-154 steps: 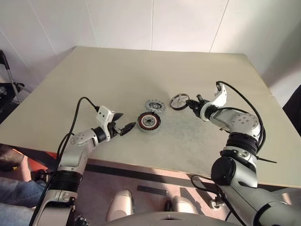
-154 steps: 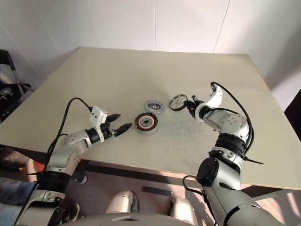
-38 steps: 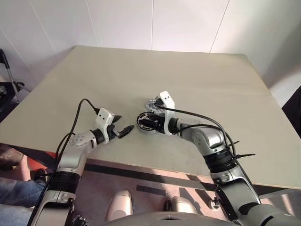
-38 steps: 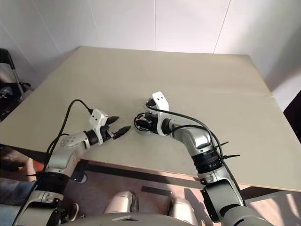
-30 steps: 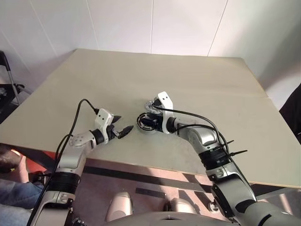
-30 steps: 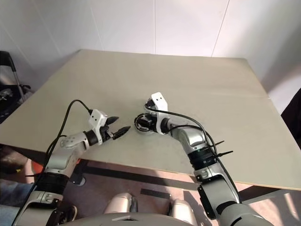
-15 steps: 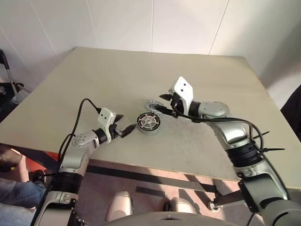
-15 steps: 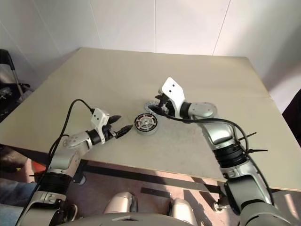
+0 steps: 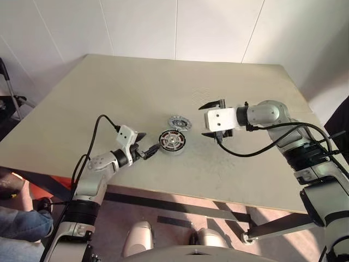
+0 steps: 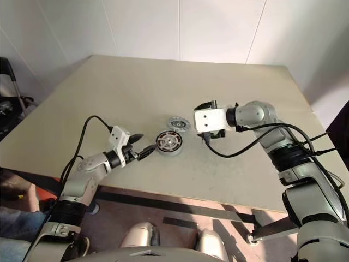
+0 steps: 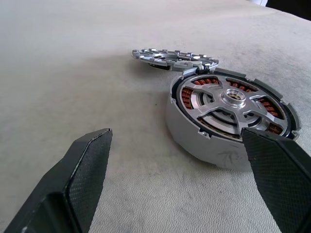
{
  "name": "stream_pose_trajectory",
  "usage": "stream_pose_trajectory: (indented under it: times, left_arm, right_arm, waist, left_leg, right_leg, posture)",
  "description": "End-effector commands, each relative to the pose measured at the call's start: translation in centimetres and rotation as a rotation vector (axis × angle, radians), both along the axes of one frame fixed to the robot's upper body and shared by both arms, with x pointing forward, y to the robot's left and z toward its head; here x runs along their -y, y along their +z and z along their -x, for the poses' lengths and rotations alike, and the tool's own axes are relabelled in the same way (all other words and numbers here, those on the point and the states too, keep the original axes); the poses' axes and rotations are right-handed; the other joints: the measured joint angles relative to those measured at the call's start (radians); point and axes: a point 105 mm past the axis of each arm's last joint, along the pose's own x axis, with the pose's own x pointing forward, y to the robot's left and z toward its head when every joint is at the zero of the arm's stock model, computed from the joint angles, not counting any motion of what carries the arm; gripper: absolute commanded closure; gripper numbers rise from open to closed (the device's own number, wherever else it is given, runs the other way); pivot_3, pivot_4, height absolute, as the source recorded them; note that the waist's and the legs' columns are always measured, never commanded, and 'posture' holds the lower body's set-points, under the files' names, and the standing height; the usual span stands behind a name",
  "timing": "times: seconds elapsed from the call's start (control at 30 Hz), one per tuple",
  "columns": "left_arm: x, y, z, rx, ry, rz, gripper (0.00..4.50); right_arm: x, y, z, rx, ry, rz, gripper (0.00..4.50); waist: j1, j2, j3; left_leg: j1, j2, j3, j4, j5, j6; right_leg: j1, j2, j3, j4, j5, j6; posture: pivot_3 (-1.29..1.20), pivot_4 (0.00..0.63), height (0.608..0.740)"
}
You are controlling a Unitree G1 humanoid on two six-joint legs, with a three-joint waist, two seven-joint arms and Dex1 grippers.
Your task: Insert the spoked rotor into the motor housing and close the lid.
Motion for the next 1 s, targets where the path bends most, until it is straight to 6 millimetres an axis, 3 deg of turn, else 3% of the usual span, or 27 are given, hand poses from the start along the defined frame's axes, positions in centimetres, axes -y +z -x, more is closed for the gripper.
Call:
stream_pose_trajectory:
  times: [0.03,0.27,0.53,0.67,0.93,1.0]
  left_arm:
    - [0.3,1.0,-0.4,0.041,-0.014,0.005,0.0]
    - [0.4,0.8,-0.2,0.036,-0.017,0.004,0.0]
    - [0.3,0.7,0.0,0.032,-0.006,0.006,0.0]
    - [0.3,0.6,0.2,0.029,-0.002,0.006,0.0]
    - [0.1,0.4,0.3,0.023,0.004,0.004,0.0]
    - [0.0,0.3,0.3,0.02,0.004,0.004,0.0]
  right_arm:
    - [-1.3,0.2,1.2,0.028,0.116,0.05,0.08]
    - [-3.8,-1.7,2.1,0.003,0.217,0.087,0.08]
    - [-5.9,-3.5,0.4,0.008,0.212,0.125,0.08]
    - [-5.5,-4.4,-0.6,0.009,0.185,0.154,0.08]
    - [-4.5,-5.3,-0.3,-0.022,0.195,0.179,0.08]
    - [-4.4,-5.3,-0.2,-0.024,0.196,0.18,0.45]
  waist:
    - [0.0,0.0,0.0]
    - [-0.001,0.0,0.0]
    - [-0.003,0.0,0.0]
    - [-0.001,0.0,0.0]
    - [-0.003,0.0,0.0]
    - [-0.003,0.0,0.0]
  left_leg:
    - [0.0,0.0,0.0,0.0,0.0,0.0]
    - [0.0,0.001,0.0,0.004,-0.002,-0.002]
    - [0.0,0.002,0.0,0.007,-0.002,-0.002]
    - [0.0,0.002,0.0,0.007,-0.002,-0.002]
    - [0.0,0.002,0.0,0.007,-0.003,-0.001]
    - [0.0,0.002,0.0,0.007,-0.003,-0.001]
  right_leg:
    - [0.0,0.0,0.0,0.0,0.0,0.0]
    - [0.0,0.0,0.0,0.003,0.0,0.0]
    - [0.001,0.0,0.0,0.004,0.001,-0.002]
    - [0.0,0.0,0.0,0.004,0.001,-0.002]
    - [0.001,0.0,0.0,0.004,0.001,-0.002]
    - [0.001,0.0,0.0,0.004,0.001,-0.002]
  posture:
    - [0.0,0.0,0.74]
    - [0.0,0.0,0.74]
    - [0.0,0.0,0.74]
    - [0.0,0.0,0.74]
    - [0.0,0.0,0.74]
    - [0.0,0.0,0.74]
